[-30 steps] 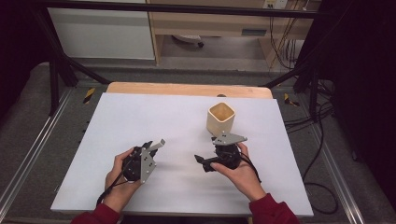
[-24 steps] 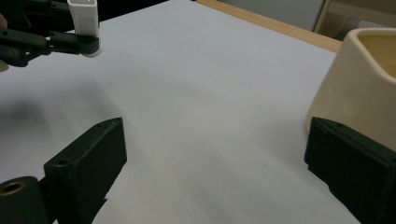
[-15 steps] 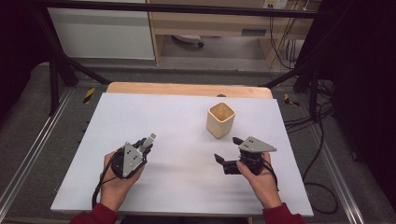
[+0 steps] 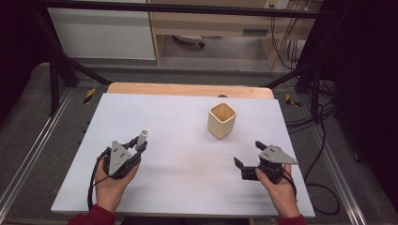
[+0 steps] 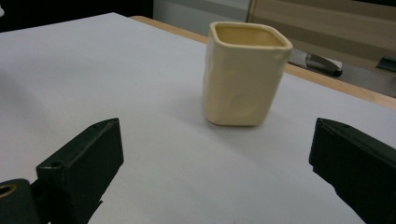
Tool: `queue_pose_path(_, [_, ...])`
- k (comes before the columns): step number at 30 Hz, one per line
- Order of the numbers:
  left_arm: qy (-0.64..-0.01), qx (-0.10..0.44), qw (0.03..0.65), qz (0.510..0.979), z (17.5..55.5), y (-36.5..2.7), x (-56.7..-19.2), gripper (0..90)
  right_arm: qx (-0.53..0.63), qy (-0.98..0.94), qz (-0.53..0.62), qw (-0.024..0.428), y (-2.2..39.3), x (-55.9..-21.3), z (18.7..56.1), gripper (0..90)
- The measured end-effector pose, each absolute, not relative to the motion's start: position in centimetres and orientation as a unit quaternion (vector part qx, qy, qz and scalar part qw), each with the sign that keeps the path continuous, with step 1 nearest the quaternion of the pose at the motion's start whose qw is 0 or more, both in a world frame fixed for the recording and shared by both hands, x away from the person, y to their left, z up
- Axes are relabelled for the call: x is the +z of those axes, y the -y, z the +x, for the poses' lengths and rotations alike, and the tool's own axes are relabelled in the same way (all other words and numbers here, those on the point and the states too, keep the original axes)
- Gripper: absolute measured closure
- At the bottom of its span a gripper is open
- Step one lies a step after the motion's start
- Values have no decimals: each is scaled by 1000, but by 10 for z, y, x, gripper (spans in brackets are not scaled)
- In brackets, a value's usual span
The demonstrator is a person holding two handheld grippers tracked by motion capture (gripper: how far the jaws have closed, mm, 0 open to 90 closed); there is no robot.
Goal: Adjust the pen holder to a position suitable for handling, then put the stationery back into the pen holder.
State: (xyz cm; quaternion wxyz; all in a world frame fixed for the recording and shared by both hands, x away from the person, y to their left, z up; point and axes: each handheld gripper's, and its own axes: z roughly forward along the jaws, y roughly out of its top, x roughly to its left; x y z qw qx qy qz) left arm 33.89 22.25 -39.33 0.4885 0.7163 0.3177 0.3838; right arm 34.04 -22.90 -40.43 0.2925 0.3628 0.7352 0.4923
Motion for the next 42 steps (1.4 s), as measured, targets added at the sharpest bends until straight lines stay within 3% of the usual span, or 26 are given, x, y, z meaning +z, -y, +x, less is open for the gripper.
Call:
queue_pose_path(8, [-354, 350, 525, 690, 338, -234, -391, 680, 491, -722, 403, 274, 251, -418, 334, 35])
queue_pose_path(30, [-379, 297, 573, 663, 336, -236, -384, 680, 469, -742, 400, 264, 236, -427, 342, 30])
queue_pose_path(42, [-366, 253, 589, 675, 351, -203, -376, 680, 456, -752, 401, 255, 231, -432, 342, 31])
